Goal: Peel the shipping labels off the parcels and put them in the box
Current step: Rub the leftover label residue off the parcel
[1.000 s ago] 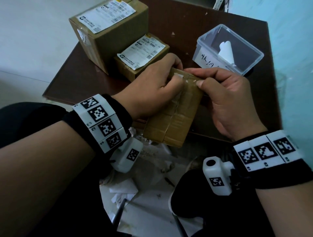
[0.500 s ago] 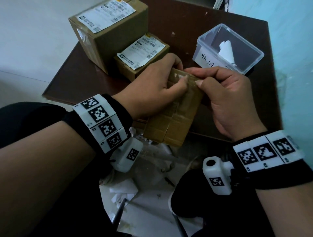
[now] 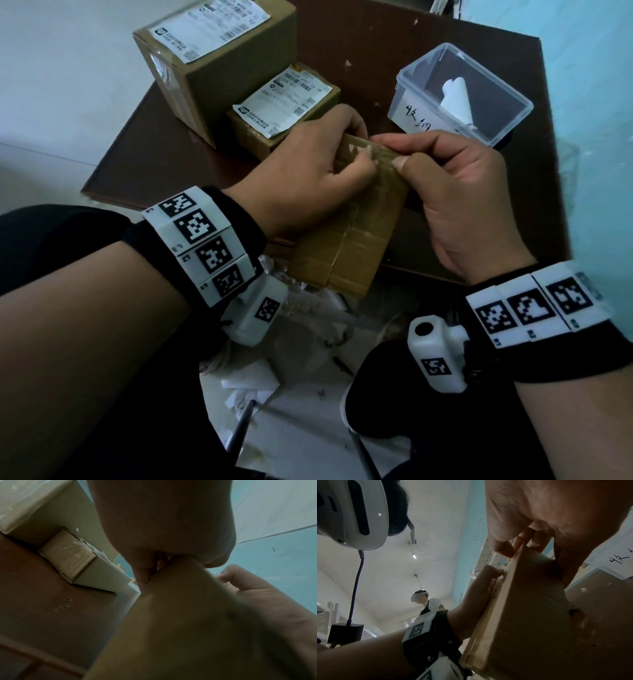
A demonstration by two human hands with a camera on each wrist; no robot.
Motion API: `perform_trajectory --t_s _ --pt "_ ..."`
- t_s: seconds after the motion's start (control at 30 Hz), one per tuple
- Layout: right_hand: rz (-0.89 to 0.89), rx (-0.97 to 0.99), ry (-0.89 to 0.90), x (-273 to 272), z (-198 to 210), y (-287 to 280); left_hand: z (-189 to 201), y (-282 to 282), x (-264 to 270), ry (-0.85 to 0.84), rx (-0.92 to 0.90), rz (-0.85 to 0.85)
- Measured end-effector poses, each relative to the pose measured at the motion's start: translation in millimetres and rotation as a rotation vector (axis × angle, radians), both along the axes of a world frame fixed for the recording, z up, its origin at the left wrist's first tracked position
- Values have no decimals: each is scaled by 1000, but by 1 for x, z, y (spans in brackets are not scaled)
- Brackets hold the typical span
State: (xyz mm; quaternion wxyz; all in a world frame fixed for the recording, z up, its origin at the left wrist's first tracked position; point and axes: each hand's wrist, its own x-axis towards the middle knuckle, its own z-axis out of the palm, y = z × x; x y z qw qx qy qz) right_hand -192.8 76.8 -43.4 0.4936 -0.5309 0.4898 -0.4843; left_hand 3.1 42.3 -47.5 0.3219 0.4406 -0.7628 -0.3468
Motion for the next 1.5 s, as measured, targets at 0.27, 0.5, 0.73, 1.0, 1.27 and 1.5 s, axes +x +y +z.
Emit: perform_trajectory --t_s 0.27,0.5,0.73,1.0,1.27,1.5 --pt "11 6 30 -1 0 0 0 -1 -1 -24 -12 18" --pt "-8 -32 51 1 -2 0 -1 0 0 -19 -3 -7" --pt "26 2 30 0 1 0 -1 -1 0 -22 -14 18" --pt "7 -10 35 1 -1 0 -2 0 0 -10 4 -4" --pt "8 -95 99 0 -2 0 -1 0 0 6 -9 18" --pt "11 -37 60 -1 -2 -1 -2 -1 -1 11 -13 26"
